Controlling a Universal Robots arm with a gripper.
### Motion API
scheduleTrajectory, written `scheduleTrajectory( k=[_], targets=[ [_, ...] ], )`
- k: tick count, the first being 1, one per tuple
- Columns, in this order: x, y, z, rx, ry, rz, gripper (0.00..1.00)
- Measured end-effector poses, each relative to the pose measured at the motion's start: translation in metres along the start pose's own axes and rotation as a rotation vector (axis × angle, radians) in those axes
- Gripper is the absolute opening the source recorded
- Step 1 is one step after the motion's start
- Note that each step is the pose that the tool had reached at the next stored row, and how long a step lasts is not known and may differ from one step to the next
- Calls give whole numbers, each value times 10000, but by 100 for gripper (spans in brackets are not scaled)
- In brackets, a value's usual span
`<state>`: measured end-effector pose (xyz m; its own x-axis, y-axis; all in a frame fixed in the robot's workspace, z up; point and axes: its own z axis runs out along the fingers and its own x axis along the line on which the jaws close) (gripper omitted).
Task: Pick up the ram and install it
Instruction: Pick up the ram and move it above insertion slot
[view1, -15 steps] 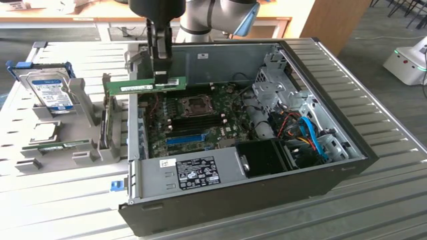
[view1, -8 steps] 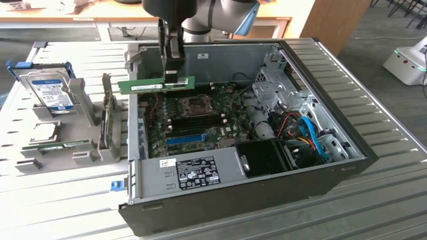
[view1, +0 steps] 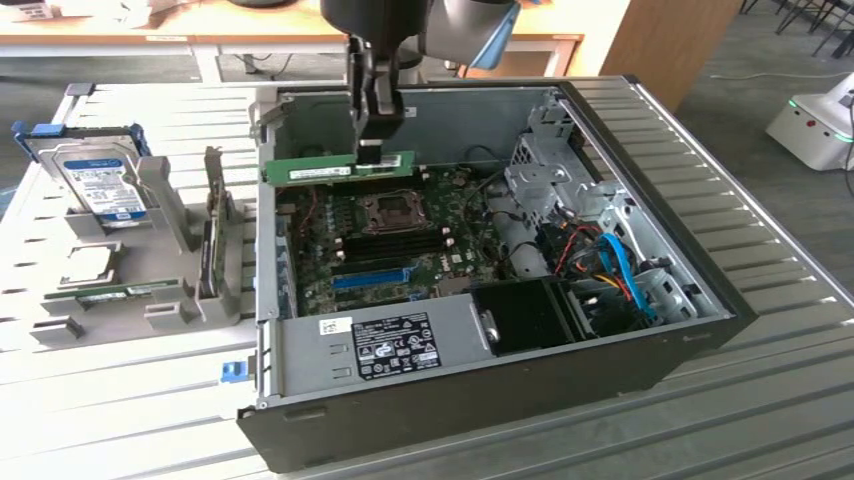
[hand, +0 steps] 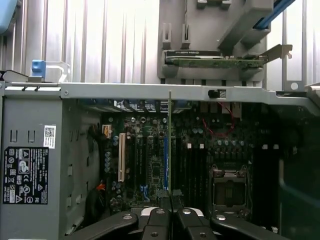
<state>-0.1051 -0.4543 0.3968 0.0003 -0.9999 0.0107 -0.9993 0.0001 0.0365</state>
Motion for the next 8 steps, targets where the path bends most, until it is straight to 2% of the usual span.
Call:
scheduleTrajectory(
  k=[8],
  targets=[
    [-3,-213,-7,0,0,-25,12]
  ],
)
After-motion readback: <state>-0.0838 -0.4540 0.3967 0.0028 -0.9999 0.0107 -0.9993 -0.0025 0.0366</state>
